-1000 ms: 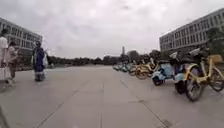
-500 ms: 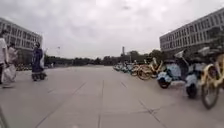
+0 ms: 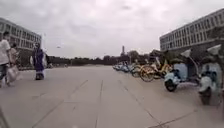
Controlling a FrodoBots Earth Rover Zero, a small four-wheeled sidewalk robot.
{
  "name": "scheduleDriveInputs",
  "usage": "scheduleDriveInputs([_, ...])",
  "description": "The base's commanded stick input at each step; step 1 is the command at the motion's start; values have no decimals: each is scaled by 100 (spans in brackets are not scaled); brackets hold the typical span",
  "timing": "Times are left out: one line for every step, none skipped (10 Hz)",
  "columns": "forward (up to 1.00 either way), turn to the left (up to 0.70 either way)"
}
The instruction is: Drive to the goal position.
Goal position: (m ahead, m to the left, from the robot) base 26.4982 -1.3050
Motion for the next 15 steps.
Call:
scheduleDriveInputs([70,14])
scheduleDriveInputs([70,13])
scheduleDriveInputs([70,11])
scheduleDriveInputs([70,10])
scheduleDriveInputs([70,3])
scheduleDriveInputs([70,10])
scheduleDriveInputs([70,0])
scheduleDriveInputs([70,0])
scheduleDriveInputs([70,0])
scheduleDriveInputs([70,0])
scheduleDriveInputs([70,0])
scheduleDriveInputs([70,0])
scheduleDriveInputs([70,0])
scheduleDriveInputs([70,0])
scheduleDriveInputs([70,0])
